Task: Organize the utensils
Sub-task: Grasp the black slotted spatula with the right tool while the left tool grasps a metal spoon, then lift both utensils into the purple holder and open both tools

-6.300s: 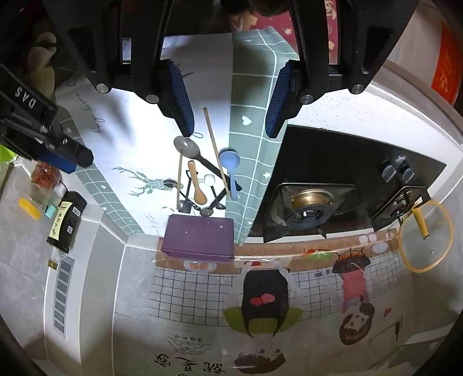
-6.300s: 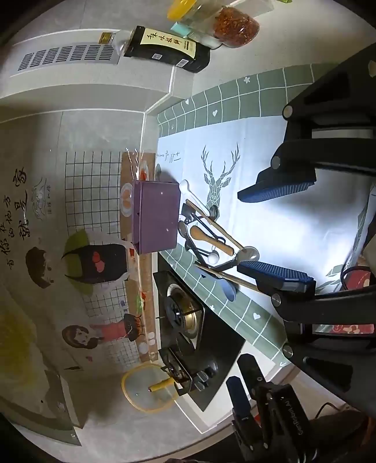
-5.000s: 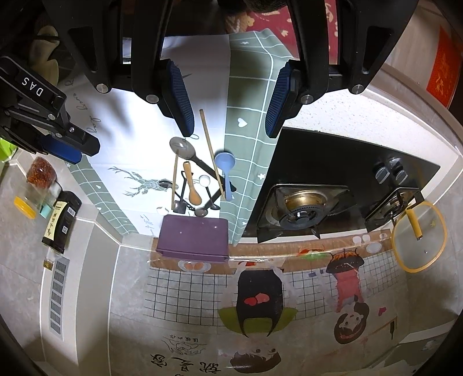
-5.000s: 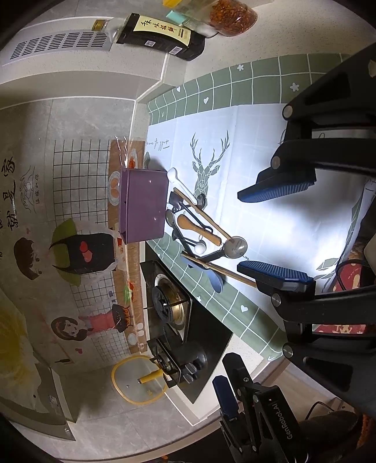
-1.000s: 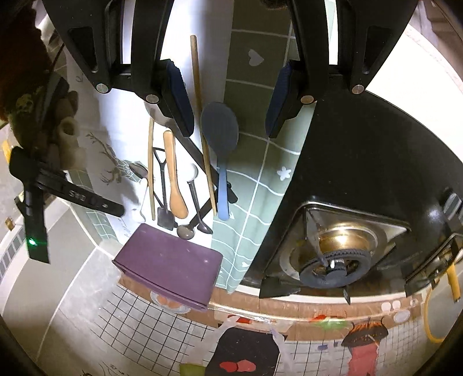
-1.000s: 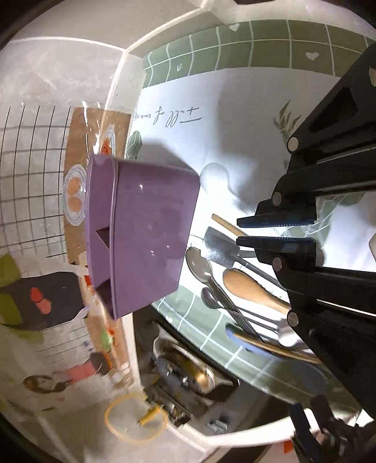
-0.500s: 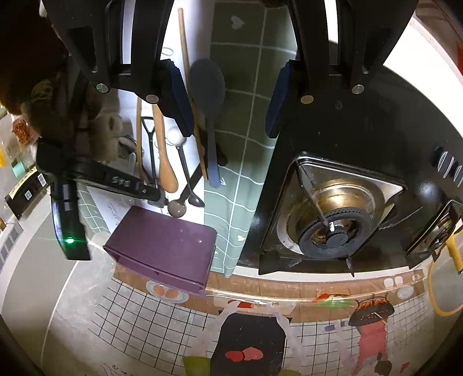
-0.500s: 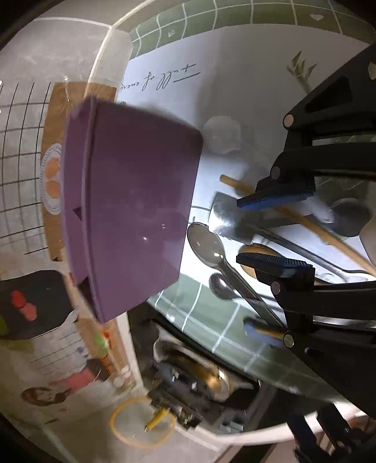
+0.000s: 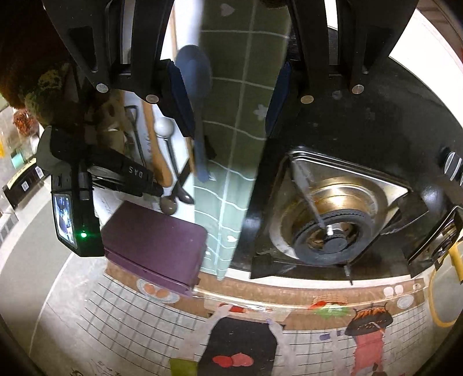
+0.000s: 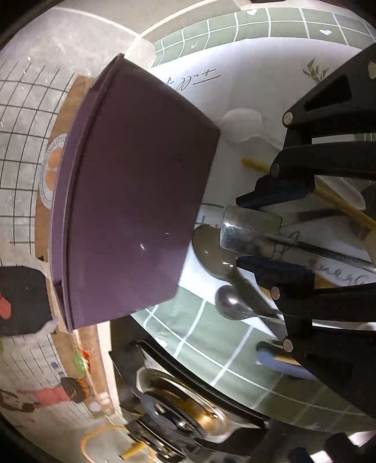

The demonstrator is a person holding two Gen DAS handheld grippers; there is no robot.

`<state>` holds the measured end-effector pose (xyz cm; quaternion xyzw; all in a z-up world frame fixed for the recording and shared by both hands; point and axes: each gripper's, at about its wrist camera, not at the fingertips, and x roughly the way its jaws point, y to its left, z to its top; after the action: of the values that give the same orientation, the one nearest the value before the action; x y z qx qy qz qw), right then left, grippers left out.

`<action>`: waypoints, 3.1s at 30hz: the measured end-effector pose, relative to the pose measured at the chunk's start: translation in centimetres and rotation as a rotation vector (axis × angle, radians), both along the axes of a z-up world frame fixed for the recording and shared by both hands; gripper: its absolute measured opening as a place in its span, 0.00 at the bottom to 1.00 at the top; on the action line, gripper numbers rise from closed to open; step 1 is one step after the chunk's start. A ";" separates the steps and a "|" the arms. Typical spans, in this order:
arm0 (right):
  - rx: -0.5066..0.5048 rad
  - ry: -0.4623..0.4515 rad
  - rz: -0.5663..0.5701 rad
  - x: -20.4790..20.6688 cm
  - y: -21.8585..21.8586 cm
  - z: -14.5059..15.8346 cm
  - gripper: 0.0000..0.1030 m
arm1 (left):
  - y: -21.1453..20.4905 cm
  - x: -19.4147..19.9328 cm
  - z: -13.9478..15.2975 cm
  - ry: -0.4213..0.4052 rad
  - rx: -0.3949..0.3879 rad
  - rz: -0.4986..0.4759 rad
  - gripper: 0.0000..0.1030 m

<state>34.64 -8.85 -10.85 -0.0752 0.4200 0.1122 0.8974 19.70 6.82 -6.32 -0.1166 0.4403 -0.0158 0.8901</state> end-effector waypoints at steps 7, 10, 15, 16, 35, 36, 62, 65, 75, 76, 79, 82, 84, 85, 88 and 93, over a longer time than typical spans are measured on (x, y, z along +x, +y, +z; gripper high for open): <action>0.138 -0.005 0.047 -3.4 -5.8 2.5 0.29 | -4.7 0.0 -0.2 -0.008 0.011 -0.053 0.50; 0.148 -0.038 0.051 -5.2 -7.8 3.6 0.29 | -6.4 0.3 -0.7 0.008 0.028 -0.064 0.49; 0.203 -0.081 0.025 -7.5 -11.2 5.3 0.29 | -8.1 0.6 -1.1 -0.011 0.074 -0.070 0.43; 0.209 -0.088 0.023 -8.0 -11.8 5.5 0.29 | -8.2 0.8 -1.3 -0.011 0.087 -0.062 0.42; 0.181 -0.094 0.038 -10.1 -12.2 5.2 0.29 | -9.1 3.7 -2.9 0.032 0.101 -0.118 0.22; 0.184 -0.098 0.040 -10.1 -12.2 5.3 0.29 | -8.7 3.2 -2.3 0.018 0.088 -0.114 0.22; 0.264 -0.433 0.082 -8.0 -10.5 22.9 0.28 | -4.1 7.6 21.6 -0.343 -0.075 -0.201 0.21; 0.287 -0.478 0.090 -5.6 -9.7 26.6 0.28 | -3.8 10.7 24.5 -0.391 -0.113 -0.228 0.21; 0.321 -0.394 0.015 4.0 -8.4 22.5 0.28 | -4.3 20.3 20.8 -0.318 -0.121 -0.230 0.21; 0.319 -0.389 0.011 4.4 -8.4 21.8 0.28 | -4.3 21.1 19.7 -0.297 -0.124 -0.232 0.21; 0.298 -0.375 -0.002 5.7 -7.9 19.4 0.28 | -4.8 22.1 17.2 -0.261 -0.118 -0.230 0.21; 0.280 -0.353 -0.009 6.6 -7.6 17.3 0.28 | -5.0 23.0 15.1 -0.219 -0.119 -0.236 0.21; 0.273 -0.346 -0.014 7.0 -7.6 16.4 0.28 | -5.1 23.1 14.1 -0.205 -0.115 -0.239 0.21; 0.273 -0.330 -0.014 7.3 -7.7 15.7 0.28 | -5.2 23.1 13.6 -0.196 -0.113 -0.239 0.21; 0.286 -0.280 -0.018 7.9 -7.9 14.0 0.29 | -5.2 23.1 11.9 -0.156 -0.116 -0.235 0.21; 0.383 -0.134 0.027 8.3 -8.8 12.4 0.30 | -4.9 22.2 10.5 -0.121 -0.132 -0.214 0.23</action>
<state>42.95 -17.61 1.56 0.0840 0.3291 0.1971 0.9197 41.85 1.89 4.14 -0.1263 0.3939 -0.1465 0.8986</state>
